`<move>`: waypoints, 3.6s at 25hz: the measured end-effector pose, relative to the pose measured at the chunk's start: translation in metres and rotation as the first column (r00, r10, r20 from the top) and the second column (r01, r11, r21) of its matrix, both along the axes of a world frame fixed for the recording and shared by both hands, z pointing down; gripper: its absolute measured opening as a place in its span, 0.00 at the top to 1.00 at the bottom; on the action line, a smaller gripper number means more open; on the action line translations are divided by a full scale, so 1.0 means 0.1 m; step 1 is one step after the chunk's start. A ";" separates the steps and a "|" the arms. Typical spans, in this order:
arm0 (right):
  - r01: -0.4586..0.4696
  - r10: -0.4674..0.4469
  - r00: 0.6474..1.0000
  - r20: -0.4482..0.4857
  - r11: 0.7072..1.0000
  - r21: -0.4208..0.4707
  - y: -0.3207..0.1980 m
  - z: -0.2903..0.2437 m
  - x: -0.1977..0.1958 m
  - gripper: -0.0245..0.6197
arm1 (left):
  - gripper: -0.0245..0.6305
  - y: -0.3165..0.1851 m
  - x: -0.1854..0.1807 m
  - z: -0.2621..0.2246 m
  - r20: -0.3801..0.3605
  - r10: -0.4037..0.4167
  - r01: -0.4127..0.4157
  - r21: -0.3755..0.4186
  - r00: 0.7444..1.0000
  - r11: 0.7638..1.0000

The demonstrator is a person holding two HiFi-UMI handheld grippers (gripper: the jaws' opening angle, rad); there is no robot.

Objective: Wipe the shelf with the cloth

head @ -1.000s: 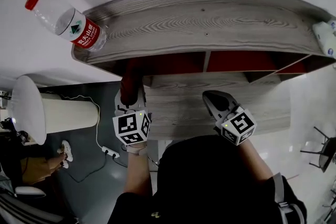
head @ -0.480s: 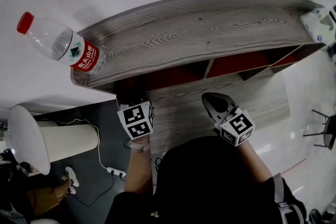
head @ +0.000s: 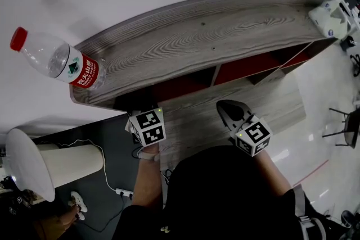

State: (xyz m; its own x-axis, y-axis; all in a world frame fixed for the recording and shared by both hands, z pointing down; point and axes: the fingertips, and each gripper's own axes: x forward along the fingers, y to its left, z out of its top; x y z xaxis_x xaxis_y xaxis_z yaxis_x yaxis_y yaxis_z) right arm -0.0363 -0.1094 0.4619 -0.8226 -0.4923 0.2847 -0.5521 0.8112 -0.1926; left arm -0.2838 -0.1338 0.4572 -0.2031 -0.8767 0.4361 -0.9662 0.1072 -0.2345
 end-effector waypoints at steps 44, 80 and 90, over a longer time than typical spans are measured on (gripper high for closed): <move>-0.255 0.255 0.967 0.003 0.966 -0.045 0.28 0.06 1.56 0.97 | 0.82 -0.46 1.88 -0.11 -0.135 0.358 -0.357 0.036 0.924 0.933; -0.188 0.188 0.982 0.003 0.982 -0.016 0.09 0.00 1.01 0.97 | 0.84 -0.46 1.79 -1.04 -0.841 0.537 0.017 0.537 -0.065 0.844; -0.141 0.141 0.990 -0.005 0.990 -0.008 0.10 0.02 0.91 0.97 | 0.85 -0.21 1.85 -1.67 -0.703 0.693 0.044 0.696 -0.161 0.717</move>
State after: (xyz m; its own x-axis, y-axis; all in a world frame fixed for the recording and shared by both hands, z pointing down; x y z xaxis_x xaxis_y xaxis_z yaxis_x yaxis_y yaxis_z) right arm 0.0552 -0.0997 0.4634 -0.7440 -0.6006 0.2928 -0.6616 0.7236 -0.1968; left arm -0.0991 -0.1551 0.2904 0.4237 -0.7337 -0.5312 -0.0707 -0.6114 0.7881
